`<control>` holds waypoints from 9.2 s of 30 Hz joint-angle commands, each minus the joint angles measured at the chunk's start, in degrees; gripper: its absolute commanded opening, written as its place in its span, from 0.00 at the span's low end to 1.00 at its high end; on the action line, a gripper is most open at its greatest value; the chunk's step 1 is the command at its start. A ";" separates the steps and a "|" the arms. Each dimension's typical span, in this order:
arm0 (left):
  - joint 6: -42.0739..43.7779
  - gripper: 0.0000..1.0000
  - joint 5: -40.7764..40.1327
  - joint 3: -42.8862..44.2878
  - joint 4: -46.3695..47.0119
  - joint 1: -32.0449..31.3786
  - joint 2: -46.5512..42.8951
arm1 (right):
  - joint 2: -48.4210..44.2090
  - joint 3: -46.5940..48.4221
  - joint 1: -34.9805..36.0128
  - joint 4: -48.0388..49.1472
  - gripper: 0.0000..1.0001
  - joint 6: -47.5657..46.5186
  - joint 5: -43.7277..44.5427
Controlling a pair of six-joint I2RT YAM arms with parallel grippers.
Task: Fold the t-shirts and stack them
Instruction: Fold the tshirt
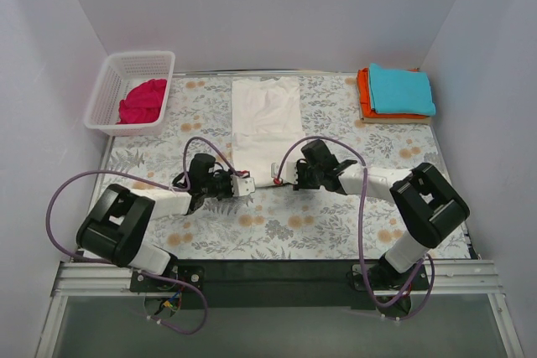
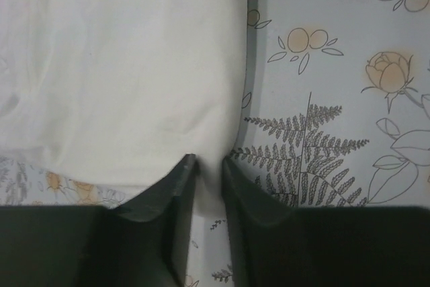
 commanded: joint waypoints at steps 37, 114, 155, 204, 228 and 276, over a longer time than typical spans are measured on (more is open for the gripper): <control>-20.94 0.00 23.16 22.93 -67.50 -3.39 -44.08 | -28.39 20.71 12.33 -52.83 0.01 6.76 -10.40; -32.90 0.00 25.96 47.27 -34.01 24.64 24.20 | 40.09 78.47 -11.84 -49.86 0.01 -12.93 -19.30; -37.39 0.51 15.07 64.74 -24.69 11.02 37.64 | 40.35 68.62 -26.17 -21.73 0.25 54.57 -36.96; -38.36 0.00 17.52 74.70 -22.23 4.60 46.01 | 45.81 59.14 -23.80 -8.80 0.23 61.87 -39.16; -37.73 0.29 10.67 77.33 -20.82 3.11 48.64 | 39.14 57.81 -26.16 -14.24 0.34 55.46 -32.84; -99.70 0.18 37.83 31.83 13.01 15.68 20.01 | 22.72 38.41 -18.18 0.07 0.35 74.08 -59.36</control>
